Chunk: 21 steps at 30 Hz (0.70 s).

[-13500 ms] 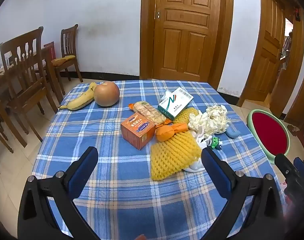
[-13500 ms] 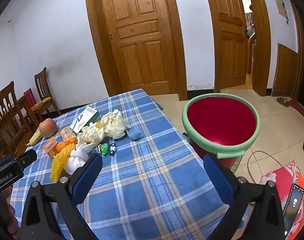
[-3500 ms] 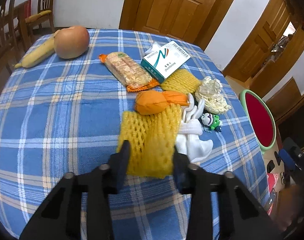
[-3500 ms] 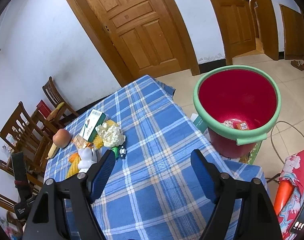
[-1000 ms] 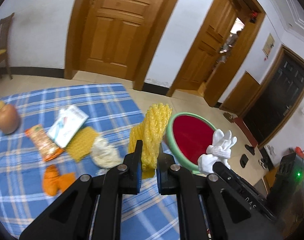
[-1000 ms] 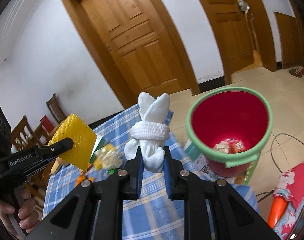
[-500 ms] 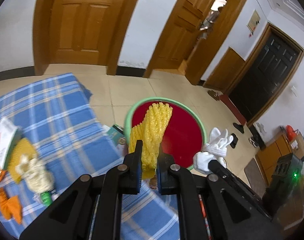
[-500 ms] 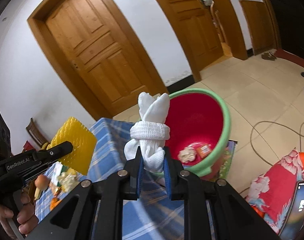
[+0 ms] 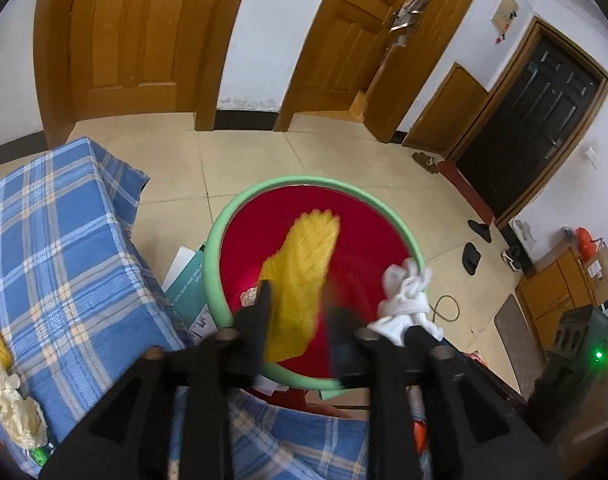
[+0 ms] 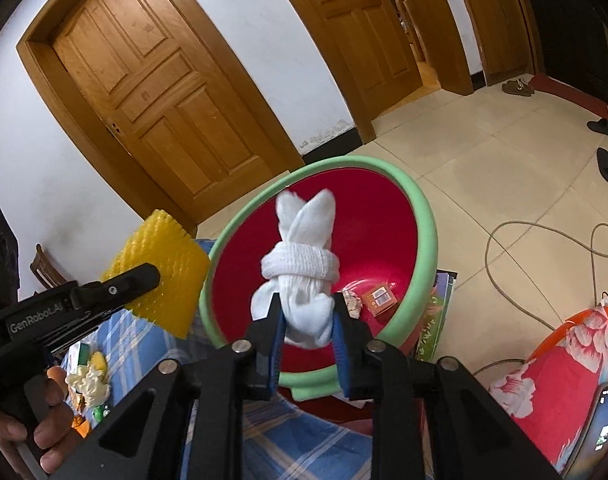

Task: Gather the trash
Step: 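Carry the foam net and gloves over the red bucket and open both tools, then move both tools back over the table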

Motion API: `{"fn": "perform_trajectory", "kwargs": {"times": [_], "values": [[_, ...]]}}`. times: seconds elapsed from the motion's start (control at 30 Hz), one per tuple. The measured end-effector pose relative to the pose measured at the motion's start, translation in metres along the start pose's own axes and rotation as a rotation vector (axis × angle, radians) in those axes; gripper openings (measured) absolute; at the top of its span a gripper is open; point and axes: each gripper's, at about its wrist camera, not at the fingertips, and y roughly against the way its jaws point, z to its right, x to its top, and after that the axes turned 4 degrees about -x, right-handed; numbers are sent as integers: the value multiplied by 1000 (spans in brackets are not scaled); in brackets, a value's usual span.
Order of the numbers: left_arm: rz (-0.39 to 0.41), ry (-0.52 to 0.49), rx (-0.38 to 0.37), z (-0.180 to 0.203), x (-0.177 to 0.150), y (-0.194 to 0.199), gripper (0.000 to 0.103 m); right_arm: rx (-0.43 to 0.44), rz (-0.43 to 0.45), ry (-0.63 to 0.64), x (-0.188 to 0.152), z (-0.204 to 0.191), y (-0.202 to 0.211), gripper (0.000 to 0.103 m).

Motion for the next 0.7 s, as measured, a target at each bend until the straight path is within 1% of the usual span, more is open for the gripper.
{"fn": "perform_trajectory", "kwargs": {"times": [0.03,0.07,0.23,0.37,0.43,0.6,0.7], "values": [[2,10,9,-1,0,-2,45,0,-1,-2,1,2,-1,29],[2,15,18,-2,0,-3,46,1,-1,-5,2,3,-2,32],[-4,22,41,-7,3,-8,47,3,8,-18,3,8,-2,34],[6,37,55,-10,2,-4,48,-2,13,-20,3,10,0,47],[5,42,58,-10,1,-2,48,1,16,-22,3,9,3,49],[17,38,78,-9,-3,8,53,1,25,-29,2,8,10,61],[29,42,89,-11,-6,18,55,4,29,-26,2,5,16,64]]}}
